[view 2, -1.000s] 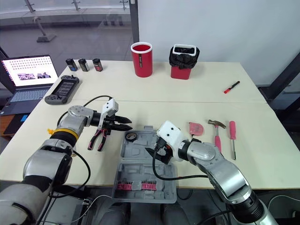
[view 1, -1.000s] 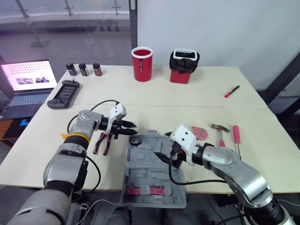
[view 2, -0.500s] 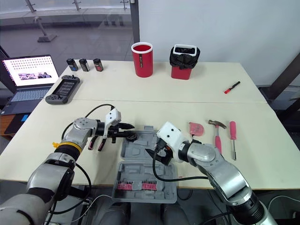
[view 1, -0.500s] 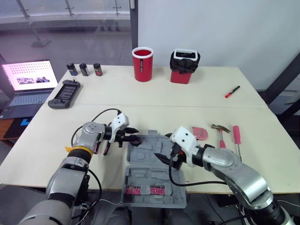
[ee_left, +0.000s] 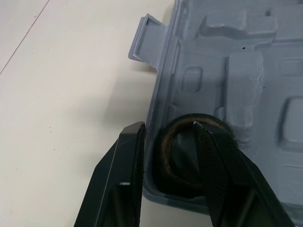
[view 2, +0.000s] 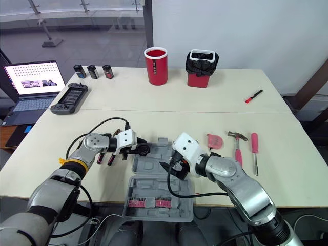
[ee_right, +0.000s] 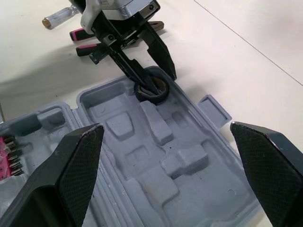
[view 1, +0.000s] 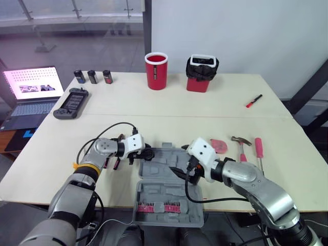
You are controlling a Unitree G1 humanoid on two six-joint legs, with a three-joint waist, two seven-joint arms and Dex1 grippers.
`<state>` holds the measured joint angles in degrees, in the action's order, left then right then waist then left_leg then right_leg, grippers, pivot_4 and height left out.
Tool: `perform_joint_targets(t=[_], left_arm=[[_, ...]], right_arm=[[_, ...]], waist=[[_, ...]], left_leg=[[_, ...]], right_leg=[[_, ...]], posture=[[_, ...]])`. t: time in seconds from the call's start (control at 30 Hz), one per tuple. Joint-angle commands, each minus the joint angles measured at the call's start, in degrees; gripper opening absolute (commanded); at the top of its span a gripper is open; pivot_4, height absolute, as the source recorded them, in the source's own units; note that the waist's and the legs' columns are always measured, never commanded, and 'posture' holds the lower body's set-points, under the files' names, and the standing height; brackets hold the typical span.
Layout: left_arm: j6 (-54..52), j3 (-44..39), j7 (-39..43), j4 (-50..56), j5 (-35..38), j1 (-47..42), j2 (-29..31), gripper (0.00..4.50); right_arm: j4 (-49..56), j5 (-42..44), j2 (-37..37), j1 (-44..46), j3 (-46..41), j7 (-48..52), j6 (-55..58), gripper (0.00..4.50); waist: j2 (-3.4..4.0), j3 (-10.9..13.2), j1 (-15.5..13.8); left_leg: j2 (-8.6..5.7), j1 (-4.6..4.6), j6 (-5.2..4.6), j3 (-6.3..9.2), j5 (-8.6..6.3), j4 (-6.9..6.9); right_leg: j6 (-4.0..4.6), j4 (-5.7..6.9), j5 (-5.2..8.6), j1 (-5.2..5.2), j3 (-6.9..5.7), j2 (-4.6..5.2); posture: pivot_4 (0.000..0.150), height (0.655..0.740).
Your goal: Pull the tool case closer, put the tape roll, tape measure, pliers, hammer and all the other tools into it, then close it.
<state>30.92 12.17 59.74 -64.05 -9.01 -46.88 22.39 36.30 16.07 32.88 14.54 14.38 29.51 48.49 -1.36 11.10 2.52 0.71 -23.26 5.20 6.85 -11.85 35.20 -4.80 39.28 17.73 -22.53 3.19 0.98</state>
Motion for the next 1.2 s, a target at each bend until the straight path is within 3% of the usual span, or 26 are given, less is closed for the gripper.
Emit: perform_joint_targets(t=[0.03,0.47,0.77,1.03,1.13,1.2], left_arm=[[-1.8,-0.4,1.2,-1.4,0.6,0.5,-0.6,1.70],[-12.1,-7.0,12.0,4.7,10.3,-2.1,0.7,1.70],[-24.0,-12.8,12.6,9.0,16.5,-2.3,3.6,1.70],[-35.4,-16.4,17.5,20.2,18.9,4.8,20.1,1.70],[-34.2,-20.6,17.5,21.7,18.5,16.4,31.4,1.70],[-31.4,-22.9,15.5,21.7,18.1,24.2,35.7,2.21]], right_arm=[[2.7,0.3,0.0,0.6,-1.4,0.1,-0.2,4.50],[2.0,0.1,0.3,0.7,-1.3,0.9,-0.8,4.50],[3.0,0.5,1.7,-1.1,-3.9,1.3,-0.7,4.50],[4.1,4.2,6.8,-14.0,-25.3,4.0,-2.2,4.50],[-2.0,2.4,8.4,-24.0,-38.7,6.6,-8.3,4.50],[-4.5,1.5,9.4,-28.0,-43.5,7.7,-11.1,4.50]], waist=[[0.00,0.0,0.0],[0.00,0.0,0.0],[-0.01,0.0,0.1],[0.04,0.0,0.0],[0.04,0.0,0.5],[0.09,0.1,0.6]], left_leg=[[0.00,0.00,0.00,0.00,0.00,0.00],[0.00,-0.05,0.00,0.00,0.00,-0.01],[0.01,-0.07,0.00,0.00,0.00,-0.01],[0.03,-0.09,0.00,0.00,0.00,-0.10],[0.08,-0.05,0.00,-0.04,-0.01,-0.21],[0.10,-0.03,-0.06,-0.13,-0.05,-0.24]], right_leg=[[0.00,0.00,0.00,0.00,0.00,0.00],[0.00,0.00,0.00,-0.05,0.00,-0.01],[0.00,-0.01,0.00,-0.09,0.00,-0.01],[0.01,-0.02,0.01,-0.14,0.00,-0.02],[0.02,-0.06,0.01,-0.13,0.03,-0.02],[0.04,-0.07,0.02,-0.16,0.10,0.00]], posture=[[0.150,0.7387],[0.150,0.7387],[0.150,0.7387],[0.150,0.7387],[0.150,0.7387],[0.150,0.7387]])
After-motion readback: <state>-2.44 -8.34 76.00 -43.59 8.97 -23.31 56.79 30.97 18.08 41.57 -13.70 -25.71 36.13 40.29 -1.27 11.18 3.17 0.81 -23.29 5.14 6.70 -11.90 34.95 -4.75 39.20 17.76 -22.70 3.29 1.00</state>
